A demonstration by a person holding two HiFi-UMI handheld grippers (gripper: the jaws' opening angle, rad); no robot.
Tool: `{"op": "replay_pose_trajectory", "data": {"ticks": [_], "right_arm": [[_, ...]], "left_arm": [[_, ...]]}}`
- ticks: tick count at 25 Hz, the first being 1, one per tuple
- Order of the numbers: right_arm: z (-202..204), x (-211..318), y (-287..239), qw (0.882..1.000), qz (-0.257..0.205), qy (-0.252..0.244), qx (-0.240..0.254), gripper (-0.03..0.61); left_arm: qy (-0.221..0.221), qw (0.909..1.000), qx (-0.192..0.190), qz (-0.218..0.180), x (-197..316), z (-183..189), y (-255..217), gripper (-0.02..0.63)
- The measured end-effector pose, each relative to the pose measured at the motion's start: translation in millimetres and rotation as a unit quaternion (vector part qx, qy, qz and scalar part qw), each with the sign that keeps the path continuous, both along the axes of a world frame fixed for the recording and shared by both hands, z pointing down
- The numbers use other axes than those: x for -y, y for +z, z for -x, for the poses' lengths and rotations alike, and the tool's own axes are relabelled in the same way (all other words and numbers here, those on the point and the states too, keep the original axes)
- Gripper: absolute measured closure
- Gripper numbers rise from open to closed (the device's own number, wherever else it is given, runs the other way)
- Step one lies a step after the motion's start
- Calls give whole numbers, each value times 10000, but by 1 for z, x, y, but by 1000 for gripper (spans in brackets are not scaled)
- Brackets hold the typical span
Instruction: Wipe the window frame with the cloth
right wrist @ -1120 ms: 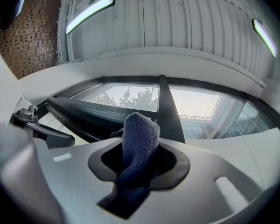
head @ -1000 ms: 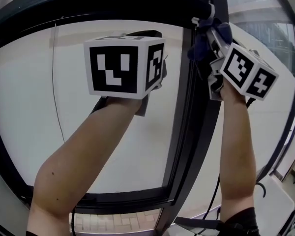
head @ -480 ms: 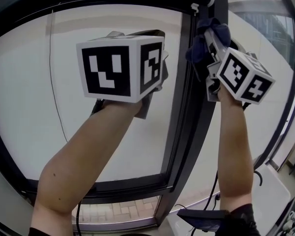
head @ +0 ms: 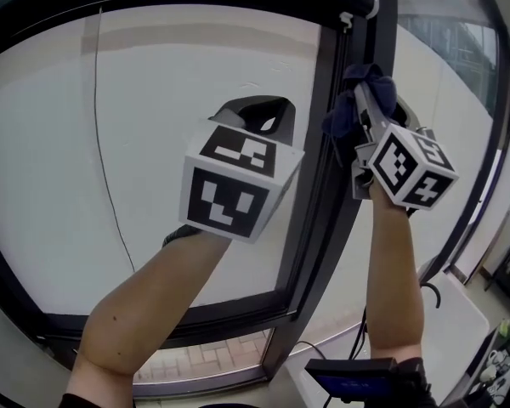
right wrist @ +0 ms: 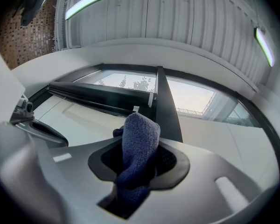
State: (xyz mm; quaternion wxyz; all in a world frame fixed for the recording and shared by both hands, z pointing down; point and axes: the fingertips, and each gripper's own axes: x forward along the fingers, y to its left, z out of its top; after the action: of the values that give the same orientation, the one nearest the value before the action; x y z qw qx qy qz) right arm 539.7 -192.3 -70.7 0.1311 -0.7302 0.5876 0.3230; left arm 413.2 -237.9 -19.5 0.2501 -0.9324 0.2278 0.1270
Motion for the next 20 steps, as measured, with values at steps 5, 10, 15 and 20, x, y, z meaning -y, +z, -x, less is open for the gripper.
{"op": "replay_pose_trajectory", "data": {"ticks": [5,10,15,20], "right_arm": [[-1,0,24,9997,169,146,107,447],[-2,0,49,9987,379,274,214,446],[2,5,70,9972,600,377,243,446],[0,5,98,9950,831,477,265,445]], "left_arm": [[64,9998,208,-2,-1,3,22,620],[320,9991,138,254,-3,8,41,620],[559,9968,51,565,-4,10,53,620],[641,9943,92,849,2,2,78,620]]}}
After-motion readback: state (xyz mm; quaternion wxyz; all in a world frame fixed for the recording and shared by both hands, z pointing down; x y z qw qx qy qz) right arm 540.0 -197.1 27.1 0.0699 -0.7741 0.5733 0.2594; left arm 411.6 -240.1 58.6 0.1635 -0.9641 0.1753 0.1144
